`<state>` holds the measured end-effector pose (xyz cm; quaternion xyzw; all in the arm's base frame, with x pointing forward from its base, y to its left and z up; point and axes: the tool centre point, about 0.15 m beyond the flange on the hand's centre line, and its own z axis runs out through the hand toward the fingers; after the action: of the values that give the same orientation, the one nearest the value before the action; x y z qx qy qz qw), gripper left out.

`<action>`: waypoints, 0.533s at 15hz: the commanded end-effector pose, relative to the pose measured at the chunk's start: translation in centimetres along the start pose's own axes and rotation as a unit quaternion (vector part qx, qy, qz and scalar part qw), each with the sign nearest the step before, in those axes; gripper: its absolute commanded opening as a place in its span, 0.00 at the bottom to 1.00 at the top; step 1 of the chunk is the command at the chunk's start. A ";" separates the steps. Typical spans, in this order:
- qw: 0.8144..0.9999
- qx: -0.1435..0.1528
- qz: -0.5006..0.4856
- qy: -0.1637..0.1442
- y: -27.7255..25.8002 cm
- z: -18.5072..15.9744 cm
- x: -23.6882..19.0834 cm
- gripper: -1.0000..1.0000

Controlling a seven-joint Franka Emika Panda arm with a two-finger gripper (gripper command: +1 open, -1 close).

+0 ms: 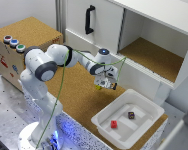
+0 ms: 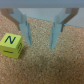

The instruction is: Push left the yellow block

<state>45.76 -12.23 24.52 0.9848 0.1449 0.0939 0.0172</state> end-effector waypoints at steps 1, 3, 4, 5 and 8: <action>0.999 0.049 -0.012 0.016 -1.0 2.8 1.9 0.00; 0.998 0.060 -0.022 0.014 -2.7 3.4 2.4 0.00; 0.998 0.065 -0.024 0.011 -3.3 3.7 2.5 0.00; 0.997 0.071 -0.025 0.009 -3.9 4.0 2.5 0.00; 0.996 0.083 -0.036 -0.001 -5.7 4.1 2.7 0.00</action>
<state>46.37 -8.46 22.32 0.9813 0.1699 0.0878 -0.0227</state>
